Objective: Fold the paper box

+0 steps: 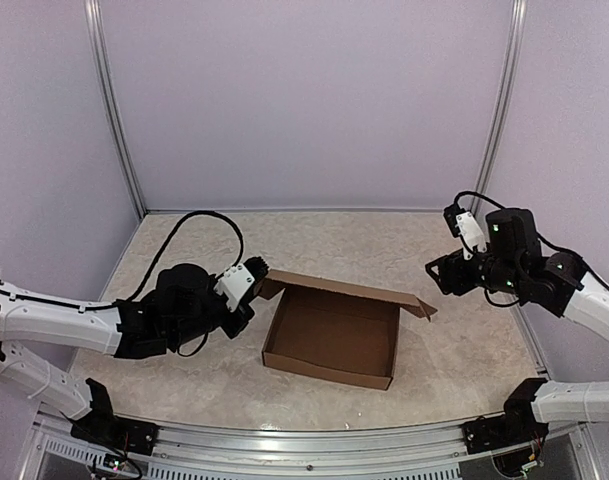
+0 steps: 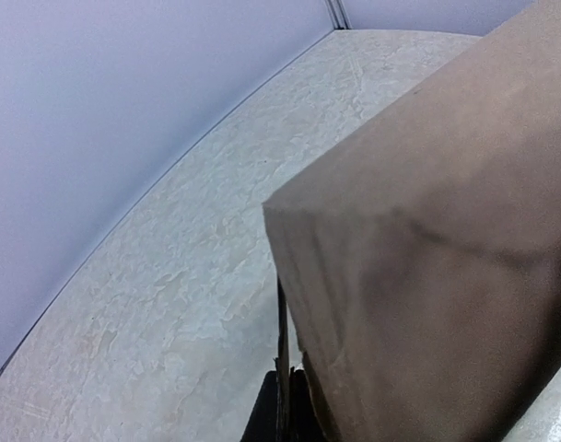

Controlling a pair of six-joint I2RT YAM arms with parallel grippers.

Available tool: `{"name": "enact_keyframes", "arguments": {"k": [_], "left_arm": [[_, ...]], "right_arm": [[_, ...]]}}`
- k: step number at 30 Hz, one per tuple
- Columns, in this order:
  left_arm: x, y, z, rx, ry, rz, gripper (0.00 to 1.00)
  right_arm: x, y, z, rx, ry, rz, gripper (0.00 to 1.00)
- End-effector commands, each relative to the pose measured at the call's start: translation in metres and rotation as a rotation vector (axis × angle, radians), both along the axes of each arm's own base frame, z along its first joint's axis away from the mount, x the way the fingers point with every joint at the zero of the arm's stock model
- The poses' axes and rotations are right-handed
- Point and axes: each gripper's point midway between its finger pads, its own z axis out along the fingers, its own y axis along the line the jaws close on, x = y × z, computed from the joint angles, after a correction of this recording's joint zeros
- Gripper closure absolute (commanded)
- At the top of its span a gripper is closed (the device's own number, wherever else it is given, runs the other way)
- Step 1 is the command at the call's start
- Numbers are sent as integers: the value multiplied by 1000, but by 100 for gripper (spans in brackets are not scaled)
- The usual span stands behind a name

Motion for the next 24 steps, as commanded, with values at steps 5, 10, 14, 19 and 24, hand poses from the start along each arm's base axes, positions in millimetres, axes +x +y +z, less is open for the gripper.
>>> {"name": "enact_keyframes", "arguments": {"k": [5,10,14,19,24], "left_arm": [[10,11,-5,-16,135,70,100],[12,18,-8,-29,174,102,100],[9,23,-5,-32,194,111,100],[6,28,5,-52,199,121,100],[3,27,17,-85,196,107,100]], "right_arm": [[-31,7,-18,106,127,70,31],[-39,8,-30,79,175,98,32],[-41,14,-26,80,172,144,33],[-35,20,-23,53,165,180,35],[-18,22,-8,-15,29,208,39]]}}
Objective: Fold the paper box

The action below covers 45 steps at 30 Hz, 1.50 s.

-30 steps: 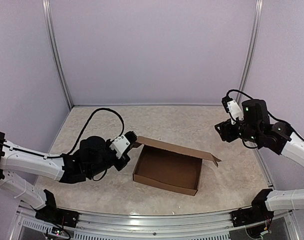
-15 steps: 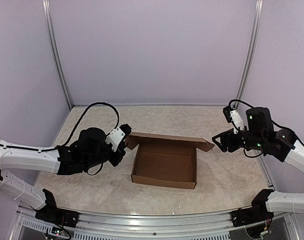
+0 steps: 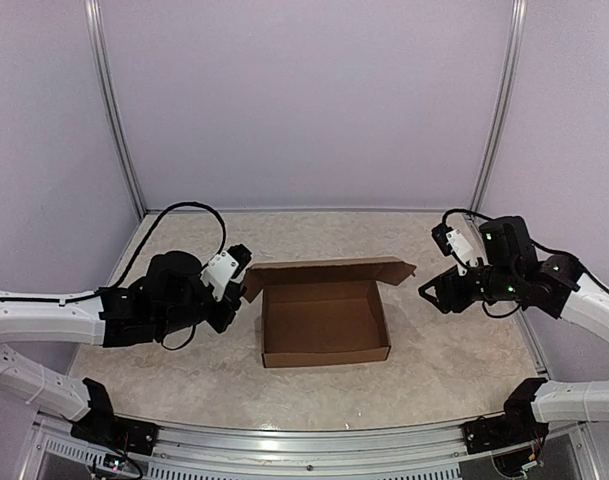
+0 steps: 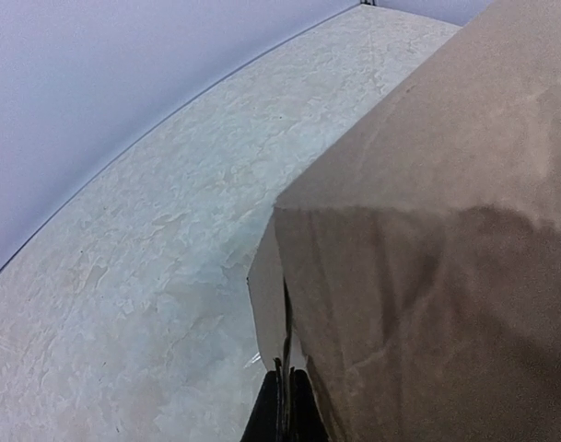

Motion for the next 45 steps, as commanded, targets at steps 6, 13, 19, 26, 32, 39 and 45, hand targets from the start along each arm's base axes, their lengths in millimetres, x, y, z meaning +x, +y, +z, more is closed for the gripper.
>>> {"name": "enact_keyframes", "arguments": {"k": [6,13,19,26,32,39,45], "left_arm": [[1,-4,21,-41,6,-5,100],[2,-6,21,-48,49,1,100],[0,-3,24,-64,67,13,100],[-1,-5,27,-77,74,6,100],[-2,-6,24,-70,85,-1,100],[-5,-13,27,-108,117,-17,100],[-4,-21,35,-172,173,-3,100]], "right_arm": [[24,16,54,-63,-401,174,37],[21,30,36,-141,-368,318,34],[15,28,23,-179,-321,351,38],[15,38,19,-139,-296,382,55],[18,41,19,-131,-303,383,71],[18,46,15,-107,-282,394,100],[12,54,17,-46,-273,384,100]]}}
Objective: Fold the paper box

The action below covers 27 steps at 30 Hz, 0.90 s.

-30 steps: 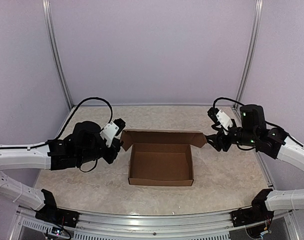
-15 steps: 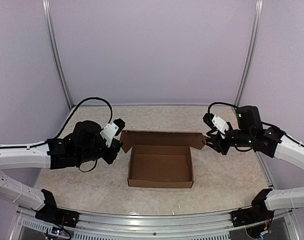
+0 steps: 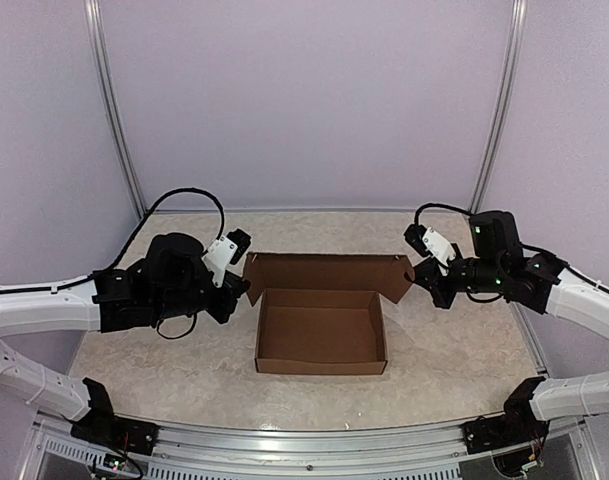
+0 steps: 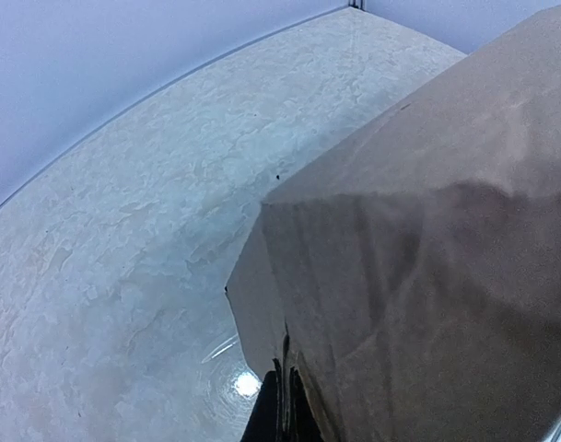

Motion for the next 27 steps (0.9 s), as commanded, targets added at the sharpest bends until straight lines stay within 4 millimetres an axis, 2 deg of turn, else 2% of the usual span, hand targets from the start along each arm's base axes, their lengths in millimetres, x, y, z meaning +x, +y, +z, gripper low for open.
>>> {"name": "enact_keyframes", "arguments": {"k": [1,11,18,27], "left_arm": [[2,-12,18,-93,40,6,100],[7,-23,31,-122,110,33,100],[7,-30,44,-122,152,21,100],[6,-40,39,-152,215,5,100]], "right_arm": [[-6,11,9,75,9,6,100],[-13,29,37,166,41,-79,100],[-8,35,43,203,112,-168,100],[2,50,56,305,221,-257,100]]}}
